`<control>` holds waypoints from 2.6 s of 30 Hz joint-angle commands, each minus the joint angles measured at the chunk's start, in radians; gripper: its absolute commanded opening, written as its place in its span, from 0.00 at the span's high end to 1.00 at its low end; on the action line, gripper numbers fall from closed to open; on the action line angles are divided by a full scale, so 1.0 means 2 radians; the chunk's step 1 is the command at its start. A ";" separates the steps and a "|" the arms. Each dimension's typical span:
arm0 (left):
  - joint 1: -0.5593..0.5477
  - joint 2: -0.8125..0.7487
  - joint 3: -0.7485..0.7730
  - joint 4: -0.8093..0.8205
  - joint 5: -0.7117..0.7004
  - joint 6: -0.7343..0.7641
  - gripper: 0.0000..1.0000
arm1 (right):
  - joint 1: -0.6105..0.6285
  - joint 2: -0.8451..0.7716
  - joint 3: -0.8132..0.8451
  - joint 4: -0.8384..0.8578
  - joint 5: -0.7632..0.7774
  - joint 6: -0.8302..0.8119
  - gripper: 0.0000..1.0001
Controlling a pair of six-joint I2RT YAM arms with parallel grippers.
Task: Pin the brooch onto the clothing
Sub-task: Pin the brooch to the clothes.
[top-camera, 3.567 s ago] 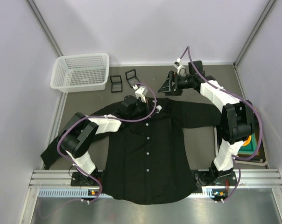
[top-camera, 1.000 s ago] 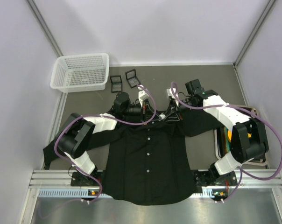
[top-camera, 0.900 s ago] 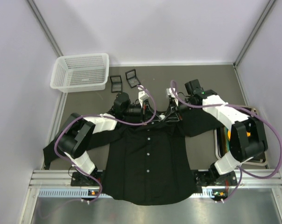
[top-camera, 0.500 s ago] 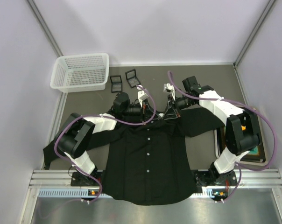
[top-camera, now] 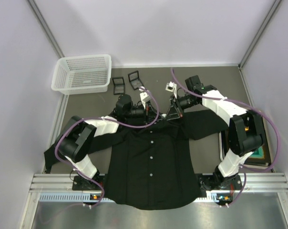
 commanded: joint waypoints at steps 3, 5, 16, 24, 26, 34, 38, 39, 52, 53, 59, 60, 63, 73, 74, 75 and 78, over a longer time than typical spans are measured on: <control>-0.018 -0.031 0.011 0.011 0.014 0.038 1.00 | 0.018 0.006 0.033 0.026 0.015 0.027 1.00; -0.021 -0.029 0.014 0.010 0.017 0.042 1.00 | 0.023 0.003 0.033 0.024 0.020 0.022 1.00; -0.029 -0.032 0.016 0.011 0.021 0.059 1.00 | 0.036 0.016 0.056 0.007 0.073 0.025 1.00; -0.037 -0.041 0.020 -0.023 0.014 0.105 1.00 | 0.037 0.043 0.091 -0.017 0.091 0.052 1.00; -0.038 -0.041 0.020 -0.029 0.014 0.109 1.00 | 0.037 0.049 0.099 -0.025 0.093 0.050 1.00; -0.045 -0.039 0.027 -0.039 0.018 0.127 1.00 | 0.049 0.054 0.111 -0.045 0.104 0.028 0.99; -0.045 -0.039 0.028 -0.045 0.024 0.133 1.00 | 0.049 0.056 0.113 -0.048 0.114 0.022 0.99; -0.046 -0.039 0.028 -0.048 0.024 0.137 1.00 | 0.049 0.056 0.114 -0.047 0.119 0.022 0.99; -0.048 -0.052 0.017 -0.042 0.014 0.130 1.00 | 0.038 0.061 0.127 -0.026 0.172 0.090 1.00; -0.048 -0.055 0.016 -0.050 0.011 0.138 1.00 | 0.037 0.067 0.130 -0.027 0.184 0.105 1.00; -0.055 -0.077 0.013 -0.097 -0.006 0.190 1.00 | 0.028 0.071 0.141 -0.028 0.183 0.168 1.00; -0.055 -0.078 0.010 -0.098 -0.007 0.192 1.00 | 0.026 0.072 0.141 -0.027 0.181 0.175 1.00; -0.055 -0.085 0.004 -0.098 -0.010 0.193 1.00 | 0.019 0.076 0.139 -0.027 0.165 0.190 1.00; -0.055 -0.101 -0.009 -0.095 -0.020 0.197 1.00 | -0.012 0.076 0.132 -0.015 0.143 0.224 1.00; -0.055 -0.101 -0.009 -0.093 -0.021 0.194 1.00 | -0.015 0.075 0.128 -0.008 0.132 0.228 1.00; -0.055 -0.101 -0.011 -0.091 -0.022 0.193 1.00 | -0.017 0.072 0.119 -0.001 0.132 0.228 1.00; -0.054 -0.102 -0.018 -0.073 -0.026 0.177 1.00 | -0.022 0.053 0.096 0.034 0.127 0.233 1.00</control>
